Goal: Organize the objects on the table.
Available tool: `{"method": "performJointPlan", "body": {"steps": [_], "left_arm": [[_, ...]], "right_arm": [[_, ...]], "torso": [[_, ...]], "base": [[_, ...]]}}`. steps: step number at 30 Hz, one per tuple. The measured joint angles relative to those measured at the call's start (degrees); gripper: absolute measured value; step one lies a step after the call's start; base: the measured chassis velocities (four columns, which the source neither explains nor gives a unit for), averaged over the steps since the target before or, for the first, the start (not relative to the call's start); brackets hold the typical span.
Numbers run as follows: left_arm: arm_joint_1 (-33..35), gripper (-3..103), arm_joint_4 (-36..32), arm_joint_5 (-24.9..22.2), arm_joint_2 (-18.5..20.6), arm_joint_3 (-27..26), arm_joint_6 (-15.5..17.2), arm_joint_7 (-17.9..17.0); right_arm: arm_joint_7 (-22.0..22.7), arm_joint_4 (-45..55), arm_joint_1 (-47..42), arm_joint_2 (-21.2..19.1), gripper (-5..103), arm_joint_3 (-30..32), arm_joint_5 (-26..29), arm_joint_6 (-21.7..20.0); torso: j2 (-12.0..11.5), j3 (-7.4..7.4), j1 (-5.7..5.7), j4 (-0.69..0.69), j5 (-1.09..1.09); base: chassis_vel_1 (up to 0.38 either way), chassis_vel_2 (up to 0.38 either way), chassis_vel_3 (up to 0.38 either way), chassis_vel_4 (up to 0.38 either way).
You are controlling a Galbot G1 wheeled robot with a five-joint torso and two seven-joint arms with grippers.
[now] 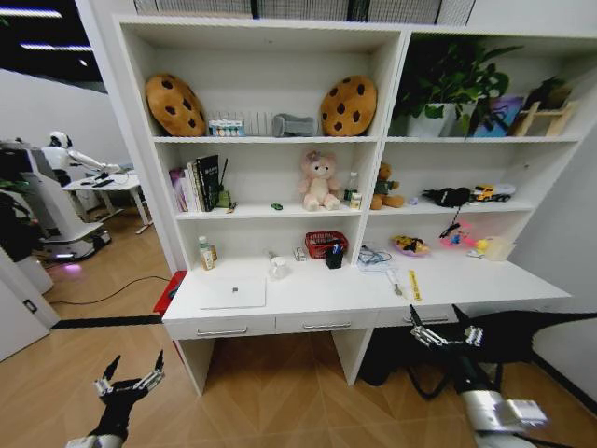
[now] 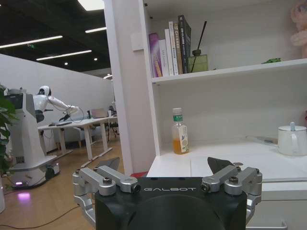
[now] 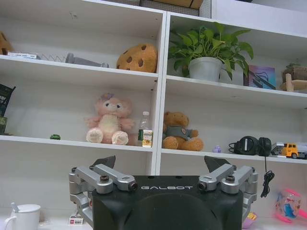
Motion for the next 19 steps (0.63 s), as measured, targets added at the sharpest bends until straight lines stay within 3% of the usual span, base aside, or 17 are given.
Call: {"method": "performJointPlan", "body": {"steps": [19], "left_arm": [[0.0, 100, 0.0, 0.0, 0.0, 0.0, 0.0, 0.0]], "right_arm": [[0.0, 0.0, 0.0, 0.0, 100, 0.0, 0.0, 0.0]], "torso": [[0.0, 0.0, 0.0, 0.0, 0.0]], "base": [[0.0, 0.0, 0.0, 0.0]]}}
